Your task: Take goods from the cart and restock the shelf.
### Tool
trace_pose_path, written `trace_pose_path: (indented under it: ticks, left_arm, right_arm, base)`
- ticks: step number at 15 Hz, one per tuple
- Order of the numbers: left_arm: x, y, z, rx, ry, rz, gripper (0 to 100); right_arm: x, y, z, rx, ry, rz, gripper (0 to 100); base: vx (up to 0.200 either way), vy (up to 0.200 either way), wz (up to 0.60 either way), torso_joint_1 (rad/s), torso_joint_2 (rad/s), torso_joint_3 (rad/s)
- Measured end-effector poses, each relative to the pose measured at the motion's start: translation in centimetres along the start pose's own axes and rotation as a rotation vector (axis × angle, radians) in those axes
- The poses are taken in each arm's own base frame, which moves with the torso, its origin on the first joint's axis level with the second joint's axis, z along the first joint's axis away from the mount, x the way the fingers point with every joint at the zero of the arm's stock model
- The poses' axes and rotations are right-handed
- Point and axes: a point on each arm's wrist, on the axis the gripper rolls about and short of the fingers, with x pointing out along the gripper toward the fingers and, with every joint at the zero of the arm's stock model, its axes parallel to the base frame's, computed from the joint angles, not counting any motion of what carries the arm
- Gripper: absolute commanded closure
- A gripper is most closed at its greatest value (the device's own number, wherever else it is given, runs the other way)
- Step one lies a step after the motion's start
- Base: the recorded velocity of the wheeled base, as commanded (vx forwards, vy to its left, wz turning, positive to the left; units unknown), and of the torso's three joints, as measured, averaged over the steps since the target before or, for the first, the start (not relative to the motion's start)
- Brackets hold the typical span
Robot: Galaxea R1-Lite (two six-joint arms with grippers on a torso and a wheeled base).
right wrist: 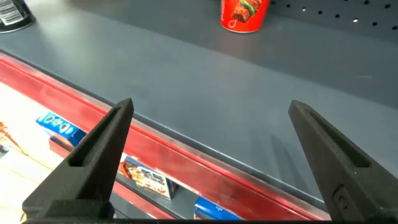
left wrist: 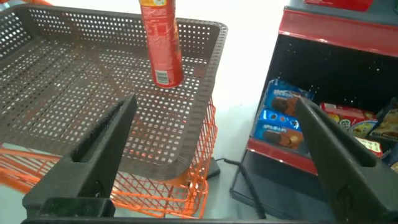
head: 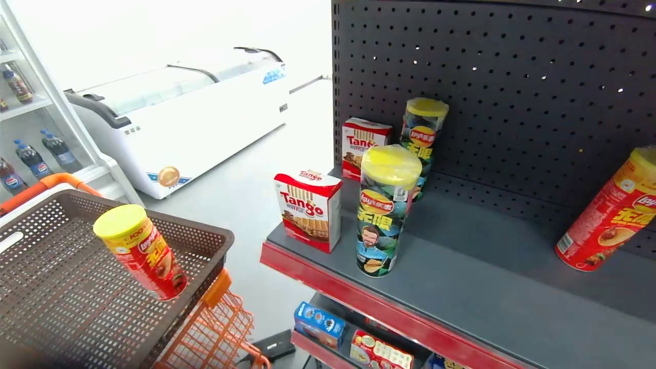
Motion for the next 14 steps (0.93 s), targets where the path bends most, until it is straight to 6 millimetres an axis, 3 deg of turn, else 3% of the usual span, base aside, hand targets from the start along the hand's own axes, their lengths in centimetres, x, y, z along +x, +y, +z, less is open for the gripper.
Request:
trace_pose_path:
  ticks: [5,9,12,14]
  left_arm:
    - [0.0,0.0,0.1,0.005,0.000,-0.007,0]
    - [0.2,0.2,4.7,0.038,0.009,0.045,0]
    - [2.1,0.4,8.1,0.050,0.094,0.084,0]
    - [3.7,0.5,9.2,0.051,0.151,0.100,0]
  right_arm:
    - [0.0,0.0,0.0,0.000,0.000,0.000,0]
    - [0.0,0.0,0.0,0.000,0.000,0.000,0]
    - [0.0,0.0,0.0,0.000,0.000,0.001,0]
    - [0.0,0.0,0.0,0.000,0.000,0.000,0]
  base:
    - [0.000,0.000,0.00,0.000,0.00,0.000]
    - [0.000,0.000,0.00,0.000,0.00,0.000]
    - [0.000,0.000,0.00,0.000,0.00,0.000]
    - [0.000,0.000,0.00,0.000,0.00,0.000]
